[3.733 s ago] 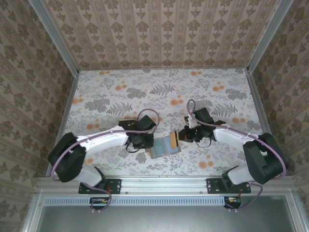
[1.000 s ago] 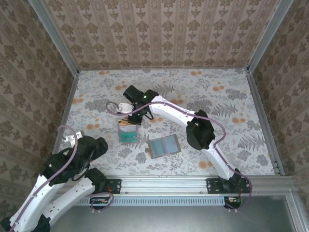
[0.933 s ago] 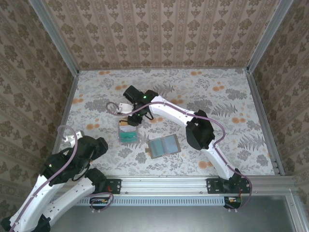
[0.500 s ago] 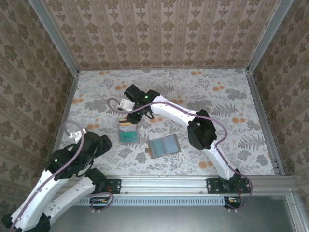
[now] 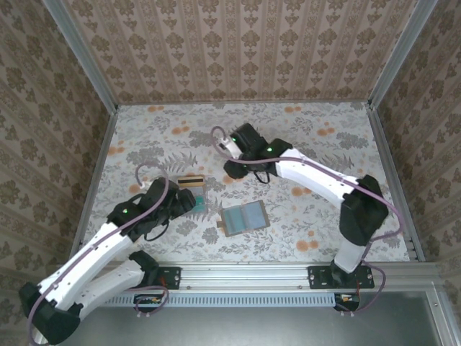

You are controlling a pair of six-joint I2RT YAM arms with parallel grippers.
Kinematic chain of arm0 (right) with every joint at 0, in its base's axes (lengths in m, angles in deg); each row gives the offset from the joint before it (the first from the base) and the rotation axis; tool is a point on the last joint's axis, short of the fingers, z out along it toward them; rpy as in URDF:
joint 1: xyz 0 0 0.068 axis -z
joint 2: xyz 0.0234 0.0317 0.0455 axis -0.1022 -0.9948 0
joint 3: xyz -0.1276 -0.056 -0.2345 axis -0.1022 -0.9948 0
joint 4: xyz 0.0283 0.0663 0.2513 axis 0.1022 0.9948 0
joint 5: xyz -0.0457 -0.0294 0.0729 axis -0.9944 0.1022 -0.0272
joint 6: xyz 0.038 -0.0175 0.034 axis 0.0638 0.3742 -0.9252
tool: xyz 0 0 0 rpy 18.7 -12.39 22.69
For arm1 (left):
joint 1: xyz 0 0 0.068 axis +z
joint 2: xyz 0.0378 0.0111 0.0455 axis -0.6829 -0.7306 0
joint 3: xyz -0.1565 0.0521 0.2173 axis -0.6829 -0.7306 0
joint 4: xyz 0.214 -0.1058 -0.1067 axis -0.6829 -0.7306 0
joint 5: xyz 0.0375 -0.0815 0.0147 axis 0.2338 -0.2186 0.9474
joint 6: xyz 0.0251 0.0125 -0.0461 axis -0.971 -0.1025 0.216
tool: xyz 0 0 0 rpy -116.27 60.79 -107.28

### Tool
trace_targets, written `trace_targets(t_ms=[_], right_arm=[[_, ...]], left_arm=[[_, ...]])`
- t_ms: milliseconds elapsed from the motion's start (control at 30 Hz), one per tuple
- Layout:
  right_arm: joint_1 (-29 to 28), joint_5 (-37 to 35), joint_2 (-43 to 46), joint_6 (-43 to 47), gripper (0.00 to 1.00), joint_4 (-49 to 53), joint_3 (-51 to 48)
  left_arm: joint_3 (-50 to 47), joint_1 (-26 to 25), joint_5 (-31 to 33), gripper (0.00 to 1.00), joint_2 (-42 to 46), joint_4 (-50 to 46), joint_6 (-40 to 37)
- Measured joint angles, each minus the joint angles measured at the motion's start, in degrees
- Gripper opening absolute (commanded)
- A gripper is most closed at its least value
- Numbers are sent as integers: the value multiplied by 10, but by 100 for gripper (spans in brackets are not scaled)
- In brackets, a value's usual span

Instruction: Take the credit cards out of the card holder

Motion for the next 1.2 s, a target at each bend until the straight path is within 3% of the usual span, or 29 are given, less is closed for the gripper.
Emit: trace_targets(t_ms=[67, 200, 333, 433, 667, 1200], right_arm=[[9, -3, 37, -28, 44, -2, -57], [34, 12, 112, -86, 45, -28, -187], [61, 40, 159, -141, 41, -54, -291], [69, 54, 163, -176, 36, -75, -339], [69, 89, 144, -233, 31, -132, -389], [19, 103, 113, -303, 28, -211, -433]], left_arm=[[-10, 0, -24, 84, -34, 42, 1], [-18, -21, -60, 74, -108, 118, 3], [-17, -56, -80, 70, -172, 170, 4], [-16, -74, -97, 59, -216, 202, 6], [-16, -80, -136, 49, -278, 242, 3], [-16, -87, -188, 44, -338, 294, -5]])
